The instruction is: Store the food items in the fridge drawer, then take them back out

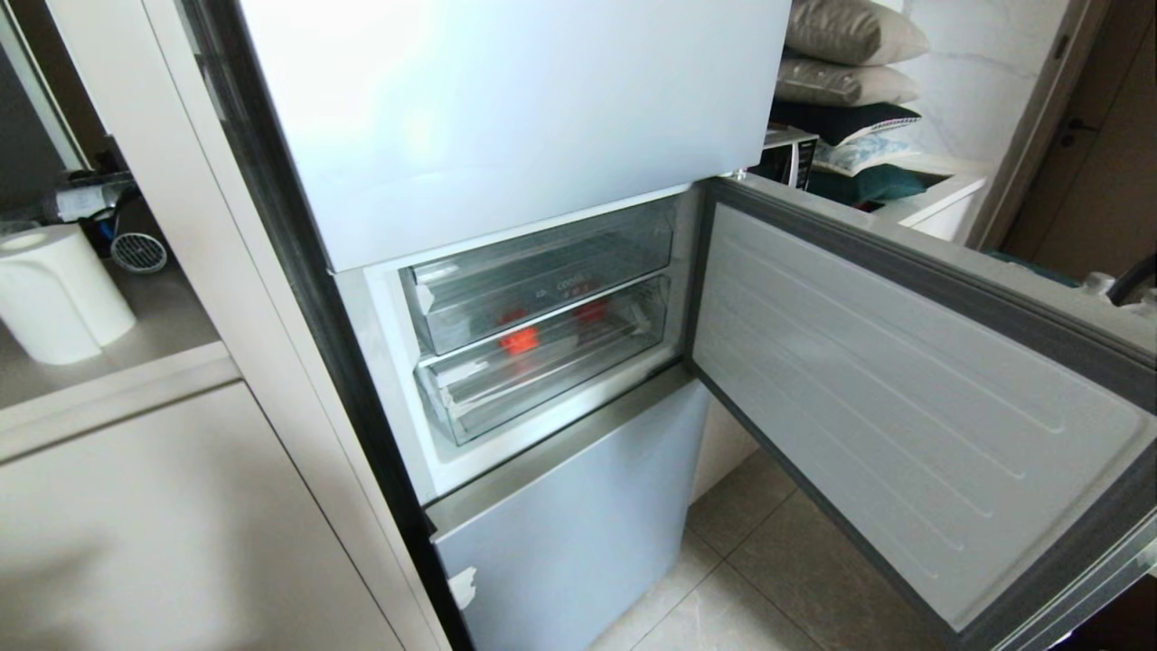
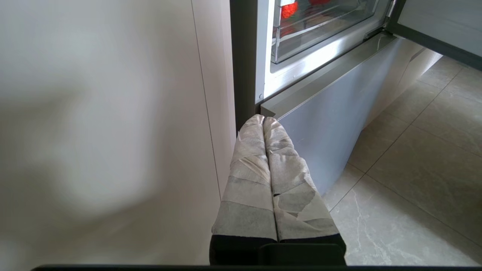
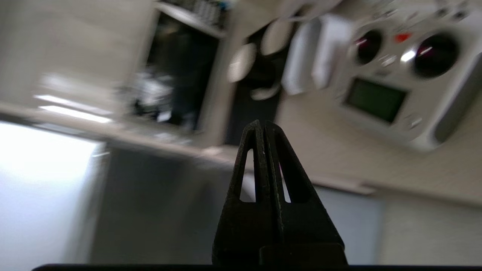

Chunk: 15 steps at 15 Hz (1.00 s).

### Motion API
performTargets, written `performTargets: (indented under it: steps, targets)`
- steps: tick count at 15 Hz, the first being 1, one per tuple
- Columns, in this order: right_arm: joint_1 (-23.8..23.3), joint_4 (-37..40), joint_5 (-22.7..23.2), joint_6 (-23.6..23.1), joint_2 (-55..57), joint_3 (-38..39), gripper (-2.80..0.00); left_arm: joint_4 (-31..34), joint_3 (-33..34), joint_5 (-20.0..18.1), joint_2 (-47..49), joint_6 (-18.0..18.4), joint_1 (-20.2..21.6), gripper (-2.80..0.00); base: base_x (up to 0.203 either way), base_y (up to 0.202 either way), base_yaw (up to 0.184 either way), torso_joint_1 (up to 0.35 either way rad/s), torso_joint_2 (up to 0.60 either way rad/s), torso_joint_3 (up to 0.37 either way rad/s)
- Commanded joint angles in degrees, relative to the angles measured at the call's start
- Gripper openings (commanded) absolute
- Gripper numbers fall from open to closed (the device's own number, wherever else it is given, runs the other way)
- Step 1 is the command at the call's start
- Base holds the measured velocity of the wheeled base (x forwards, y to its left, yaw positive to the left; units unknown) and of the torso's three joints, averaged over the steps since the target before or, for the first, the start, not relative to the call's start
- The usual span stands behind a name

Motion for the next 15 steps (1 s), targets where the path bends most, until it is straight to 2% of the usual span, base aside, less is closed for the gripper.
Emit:
performTargets:
  steps: [1, 2, 4, 7, 12, 15]
  targets:
    - [8.6, -6.2, -18.9, -10.7, 7.5, 3.3, -2.8, 0.0, 0.0, 0.0, 0.0, 0.0, 0.0, -2.8, 0.0, 0.0, 0.0, 0.0, 0.0, 0.0]
    - [10.6, -10.3, -19.6, -12.2, 7.9, 5.0, -2.8, 0.0, 0.0, 0.0, 0.0, 0.0, 0.0, -2.8, 0.0, 0.0, 0.0, 0.0, 0.0, 0.0]
    - [14.5, -12.1, -18.3, -15.2, 6.8, 7.8, -2.8, 0.0, 0.0, 0.0, 0.0, 0.0, 0.0, -2.8, 0.0, 0.0, 0.0, 0.0, 0.0, 0.0]
    - [19.2, -12.3, -10.5, -18.3, 3.0, 10.5, -2.8, 0.0, 0.0, -0.1, 0.0, 0.0, 0.0, -2.8, 0.0, 0.0, 0.0, 0.0, 0.0, 0.0]
    - [29.2, -11.8, -10.9, -23.6, -4.5, 16.5, -2.8, 0.0, 0.0, 0.0, 0.0, 0.0, 0.0, -2.8, 0.0, 0.0, 0.0, 0.0, 0.0, 0.0]
    - [32.6, -11.3, -12.2, -26.7, -9.1, 20.6, -2.8, 0.0, 0.0, 0.0, 0.0, 0.0, 0.0, -2.8, 0.0, 0.0, 0.0, 0.0, 0.0, 0.0]
